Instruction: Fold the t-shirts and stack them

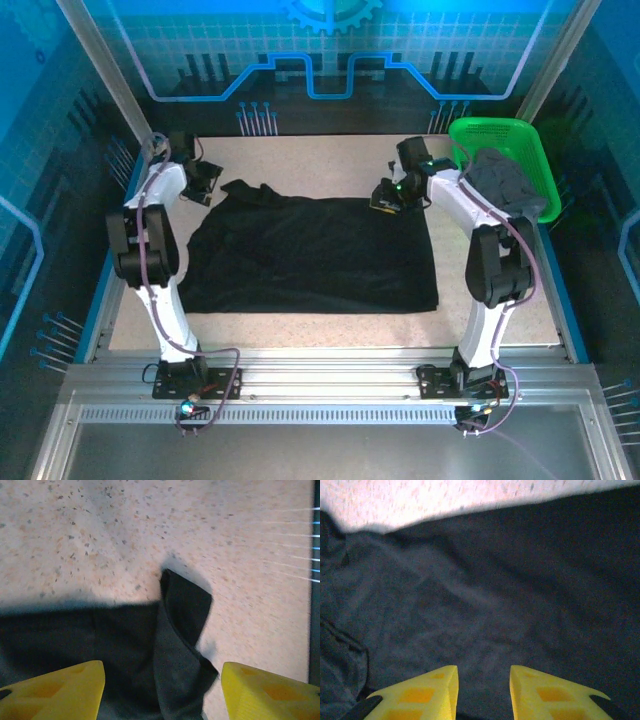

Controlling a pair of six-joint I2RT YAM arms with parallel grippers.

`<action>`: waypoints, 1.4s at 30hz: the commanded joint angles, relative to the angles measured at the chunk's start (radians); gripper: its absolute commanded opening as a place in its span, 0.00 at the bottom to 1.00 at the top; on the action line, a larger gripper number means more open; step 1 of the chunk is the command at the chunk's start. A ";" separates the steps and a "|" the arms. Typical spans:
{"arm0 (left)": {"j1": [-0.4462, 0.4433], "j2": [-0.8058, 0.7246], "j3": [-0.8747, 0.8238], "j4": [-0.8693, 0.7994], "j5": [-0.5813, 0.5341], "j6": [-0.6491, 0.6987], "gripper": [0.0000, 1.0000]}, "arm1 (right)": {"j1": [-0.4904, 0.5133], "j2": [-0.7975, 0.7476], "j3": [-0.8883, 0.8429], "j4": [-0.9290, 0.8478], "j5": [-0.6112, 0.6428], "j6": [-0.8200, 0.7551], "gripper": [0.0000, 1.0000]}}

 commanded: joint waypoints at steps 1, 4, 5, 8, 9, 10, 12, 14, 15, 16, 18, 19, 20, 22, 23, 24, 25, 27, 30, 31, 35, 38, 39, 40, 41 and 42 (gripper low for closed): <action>0.003 0.085 0.076 -0.002 0.043 -0.014 0.65 | -0.021 0.061 0.081 -0.074 -0.011 -0.017 0.36; 0.001 0.164 0.143 -0.003 0.061 -0.030 0.66 | -0.038 0.114 0.139 -0.094 0.009 -0.003 0.36; 0.000 0.185 0.166 -0.015 0.062 -0.030 0.65 | -0.043 0.130 0.157 -0.106 0.028 0.001 0.37; -0.007 0.236 0.208 -0.021 0.072 -0.033 0.63 | -0.059 0.181 0.219 -0.155 0.105 0.023 0.40; -0.008 0.245 0.213 -0.014 0.075 -0.038 0.62 | -0.066 0.199 0.236 -0.169 0.131 0.033 0.41; -0.008 0.253 0.219 -0.007 0.075 -0.040 0.61 | -0.073 0.216 0.253 -0.181 0.156 0.046 0.42; -0.008 0.267 0.226 0.007 0.078 -0.046 0.58 | -0.085 0.244 0.279 -0.204 0.198 0.068 0.42; -0.008 0.281 0.240 0.018 0.089 -0.047 0.53 | -0.095 0.267 0.306 -0.220 0.239 0.089 0.42; -0.010 0.289 0.246 0.026 0.098 -0.046 0.50 | -0.099 0.279 0.320 -0.228 0.262 0.098 0.43; -0.010 0.295 0.251 0.032 0.107 -0.047 0.46 | -0.105 0.292 0.337 -0.241 0.286 0.111 0.44; -0.011 0.303 0.261 0.047 0.125 -0.048 0.35 | -0.114 0.321 0.374 -0.261 0.311 0.133 0.44; -0.011 0.305 0.265 0.056 0.134 -0.049 0.27 | -0.119 0.340 0.399 -0.276 0.329 0.147 0.44; -0.011 0.302 0.267 0.064 0.139 -0.051 0.20 | -0.121 0.357 0.424 -0.295 0.348 0.158 0.45; -0.013 0.284 0.261 0.095 0.148 -0.051 0.01 | -0.128 0.398 0.483 -0.333 0.383 0.182 0.45; -0.015 0.271 0.258 0.105 0.147 -0.051 0.00 | -0.129 0.414 0.505 -0.346 0.393 0.193 0.46; -0.017 0.251 0.247 0.119 0.146 -0.050 0.00 | -0.133 0.440 0.532 -0.360 0.403 0.205 0.46; -0.020 0.228 0.232 0.134 0.143 -0.051 0.00 | -0.136 0.463 0.554 -0.368 0.410 0.213 0.46; -0.020 0.184 0.199 0.152 0.138 -0.061 0.00 | -0.138 0.499 0.596 -0.383 0.419 0.224 0.46; -0.020 0.127 0.141 0.179 0.136 -0.082 0.00 | -0.139 0.552 0.656 -0.422 0.428 0.239 0.46; -0.020 0.115 0.128 0.184 0.138 -0.087 0.00 | -0.139 0.566 0.673 -0.436 0.436 0.246 0.46; -0.022 0.071 0.086 0.205 0.164 -0.102 0.00 | -0.149 0.578 0.663 -0.418 0.440 0.262 0.46; -0.024 0.045 0.071 0.210 0.187 -0.106 0.00 | -0.163 0.594 0.673 -0.399 0.414 0.260 0.46; -0.025 0.037 0.068 0.208 0.194 -0.107 0.00 | -0.166 0.602 0.684 -0.399 0.409 0.258 0.46; -0.025 0.029 0.065 0.206 0.199 -0.106 0.00 | -0.170 0.608 0.691 -0.399 0.402 0.256 0.46; -0.026 0.020 0.061 0.205 0.203 -0.108 0.00 | -0.173 0.614 0.699 -0.398 0.392 0.253 0.46; -0.028 0.009 0.054 0.207 0.205 -0.111 0.00 | -0.175 0.620 0.705 -0.399 0.385 0.251 0.46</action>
